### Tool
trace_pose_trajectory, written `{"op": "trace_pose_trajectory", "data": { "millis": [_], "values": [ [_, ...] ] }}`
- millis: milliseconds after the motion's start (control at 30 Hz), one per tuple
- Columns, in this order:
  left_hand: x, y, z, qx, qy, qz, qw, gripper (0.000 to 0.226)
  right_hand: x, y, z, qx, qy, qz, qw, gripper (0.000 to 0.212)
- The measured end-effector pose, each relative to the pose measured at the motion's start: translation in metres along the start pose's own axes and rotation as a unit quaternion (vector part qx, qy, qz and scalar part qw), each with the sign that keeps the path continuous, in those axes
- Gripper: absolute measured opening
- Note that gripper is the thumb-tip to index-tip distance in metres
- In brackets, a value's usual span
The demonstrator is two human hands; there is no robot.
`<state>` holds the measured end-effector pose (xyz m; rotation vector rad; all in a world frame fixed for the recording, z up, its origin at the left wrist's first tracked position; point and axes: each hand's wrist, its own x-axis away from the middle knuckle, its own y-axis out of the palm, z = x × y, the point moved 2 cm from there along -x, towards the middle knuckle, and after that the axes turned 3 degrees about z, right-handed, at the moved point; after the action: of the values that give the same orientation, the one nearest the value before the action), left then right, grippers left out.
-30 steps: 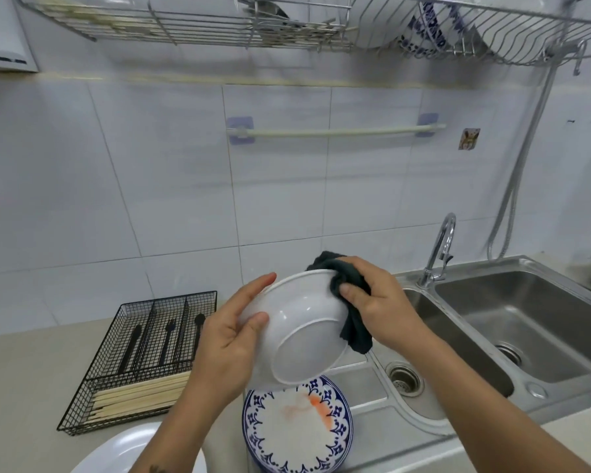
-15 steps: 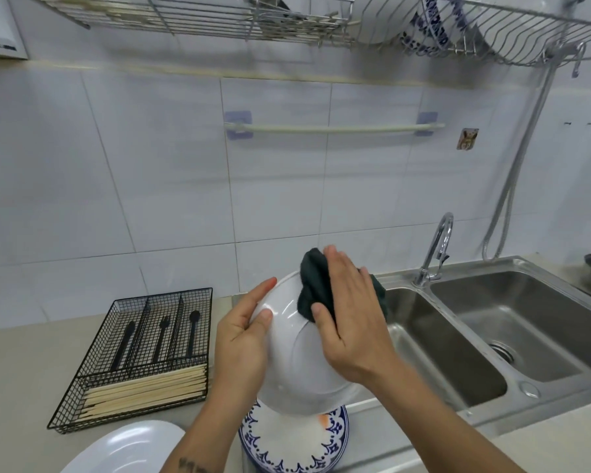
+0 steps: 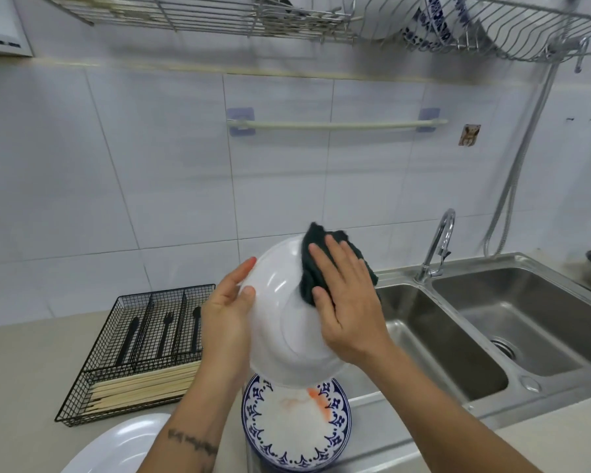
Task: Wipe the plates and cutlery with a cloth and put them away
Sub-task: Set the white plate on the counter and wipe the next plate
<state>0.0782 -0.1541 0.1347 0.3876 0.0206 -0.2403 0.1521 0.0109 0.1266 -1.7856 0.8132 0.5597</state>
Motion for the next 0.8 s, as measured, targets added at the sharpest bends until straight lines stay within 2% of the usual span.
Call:
{"op": "trace_pose_trajectory", "data": {
  "millis": [100, 200, 267, 367, 467, 533, 667, 700, 733, 800],
  "values": [
    [-0.006, -0.006, 0.005, 0.079, -0.042, 0.024, 0.996, 0.045, 0.022, 0.012, 0.02, -0.134, 0.131, 0.033, 0.982, 0.059],
    [-0.006, -0.001, 0.001, 0.14, -0.088, 0.02, 0.986, 0.048, 0.049, 0.023, 0.008, -0.223, 0.201, 0.067, 0.952, 0.059],
    [-0.001, 0.009, -0.006, 0.164, -0.121, 0.017, 0.979, 0.048, 0.06, 0.027, -0.014, -0.191, 0.171, 0.066, 0.964, 0.058],
    [0.006, 0.019, -0.014, 0.165, -0.157, 0.002, 0.974, 0.047, 0.063, 0.033, -0.038, -0.089, 0.049, 0.001, 0.995, 0.057],
    [0.008, 0.018, -0.018, 0.17, -0.174, -0.026, 0.969, 0.047, 0.041, 0.03, -0.029, -0.03, -0.013, -0.051, 0.998, 0.058],
    [0.01, 0.017, -0.018, 0.158, -0.175, -0.05, 0.971, 0.047, 0.017, 0.025, -0.014, -0.002, -0.008, -0.061, 0.998, 0.06],
    [0.019, 0.022, -0.022, 0.129, -0.164, -0.067, 0.976, 0.044, -0.019, 0.014, 0.009, -0.002, 0.138, -0.063, 0.988, 0.058],
    [0.019, 0.023, -0.021, 0.134, -0.164, -0.062, 0.975, 0.044, -0.021, 0.013, 0.006, 0.0, 0.145, -0.062, 0.987, 0.058],
    [0.016, 0.023, -0.021, 0.146, -0.164, -0.053, 0.974, 0.044, -0.02, 0.013, -0.003, 0.013, 0.124, -0.062, 0.99, 0.059],
    [0.01, 0.022, -0.018, 0.181, -0.164, -0.038, 0.969, 0.045, -0.01, 0.017, -0.023, 0.038, 0.02, -0.079, 0.996, 0.06]
  ]
}}
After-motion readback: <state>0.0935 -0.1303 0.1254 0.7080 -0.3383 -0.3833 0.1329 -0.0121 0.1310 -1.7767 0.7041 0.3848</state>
